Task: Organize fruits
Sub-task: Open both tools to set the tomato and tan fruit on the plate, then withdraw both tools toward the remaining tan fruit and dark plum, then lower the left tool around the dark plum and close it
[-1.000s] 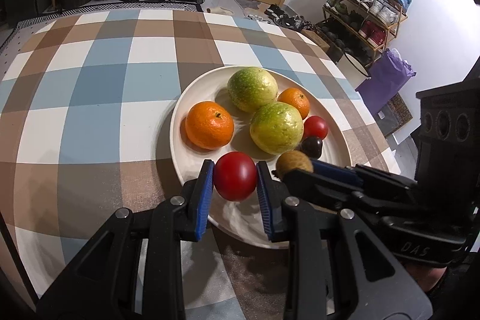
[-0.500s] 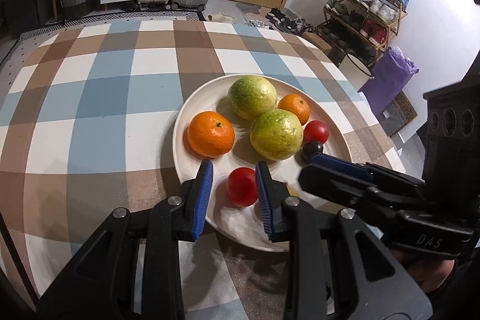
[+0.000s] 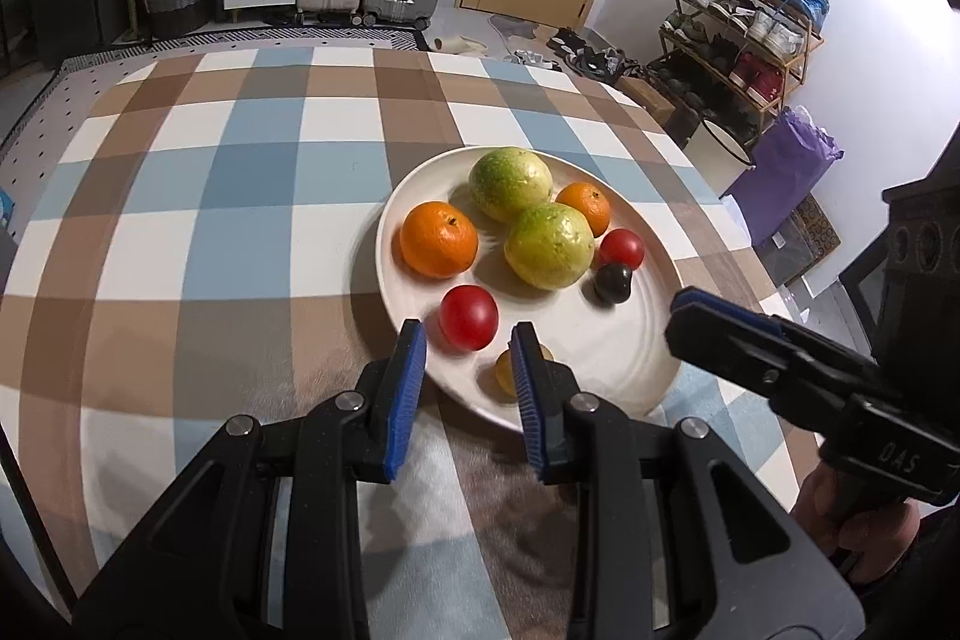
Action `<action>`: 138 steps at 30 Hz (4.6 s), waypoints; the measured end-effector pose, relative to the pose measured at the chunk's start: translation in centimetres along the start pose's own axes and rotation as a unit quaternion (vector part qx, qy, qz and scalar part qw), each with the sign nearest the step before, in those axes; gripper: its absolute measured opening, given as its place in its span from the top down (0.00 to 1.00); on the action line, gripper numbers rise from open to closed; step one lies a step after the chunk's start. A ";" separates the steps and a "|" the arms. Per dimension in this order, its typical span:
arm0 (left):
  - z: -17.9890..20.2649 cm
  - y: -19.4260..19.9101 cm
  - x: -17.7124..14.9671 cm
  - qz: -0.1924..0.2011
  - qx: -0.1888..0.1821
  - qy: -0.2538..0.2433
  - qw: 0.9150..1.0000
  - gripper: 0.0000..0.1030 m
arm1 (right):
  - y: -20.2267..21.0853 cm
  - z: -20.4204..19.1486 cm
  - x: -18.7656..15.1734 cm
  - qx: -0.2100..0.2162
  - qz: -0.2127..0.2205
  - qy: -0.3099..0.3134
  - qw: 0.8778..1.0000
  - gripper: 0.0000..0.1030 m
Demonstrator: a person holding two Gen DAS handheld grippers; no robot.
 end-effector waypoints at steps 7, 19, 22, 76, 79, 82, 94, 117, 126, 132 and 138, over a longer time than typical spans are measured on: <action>0.8 2.6 -1.2 0.012 0.007 -0.003 1.000 0.75 | 1.9 -1.4 -0.5 -0.001 0.015 0.016 1.000 0.64; 3.3 6.4 -3.9 0.030 0.019 -0.023 0.999 0.75 | 6.0 -3.2 -2.6 -0.005 0.047 0.040 0.998 0.60; 3.9 7.2 -4.6 0.034 0.023 -0.024 0.999 0.69 | 7.0 -3.3 -3.3 -0.004 0.057 0.036 0.998 0.59; 7.9 0.5 -11.4 -0.044 0.007 -0.047 0.998 0.25 | 11.0 0.1 -11.7 -0.062 0.069 0.018 0.996 0.15; 8.2 0.2 -11.4 -0.053 -0.026 -0.047 0.997 0.49 | 11.2 0.5 -11.8 -0.065 0.069 0.010 0.995 0.15; 8.9 0.1 -11.4 -0.053 -0.039 -0.067 0.996 0.74 | 11.4 0.7 -11.8 -0.068 0.071 0.009 0.995 0.15; 8.4 0.8 -11.6 -0.043 -0.066 -0.064 0.995 0.84 | 11.5 0.8 -11.8 -0.072 0.072 0.010 0.995 0.15; 9.6 -1.0 -9.9 -0.056 -0.047 -0.096 0.993 0.82 | 11.4 1.5 -12.4 -0.073 0.067 0.000 0.995 0.15; 8.3 -0.1 -10.0 -0.054 -0.077 -0.059 0.994 0.82 | 11.3 1.7 -12.4 -0.075 0.067 -0.003 0.995 0.15; 7.5 1.6 -10.0 -0.041 -0.099 -0.047 0.993 0.82 | 10.7 1.9 -12.0 -0.074 0.059 -0.010 0.996 0.15; 5.8 4.3 -10.0 -0.017 -0.109 -0.032 0.993 0.82 | 9.2 1.1 -11.1 -0.060 0.039 0.000 0.997 0.15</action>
Point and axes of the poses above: each gripper's, at about its wrist camera, not at the fingertips, and y roughly against the way its jaws point, z to its right, x to its top, the point moved 2 cm from there along -y, roughly the way its jaws point, and after that the axes turned 4 degrees about -x, right-handed, at the moved point
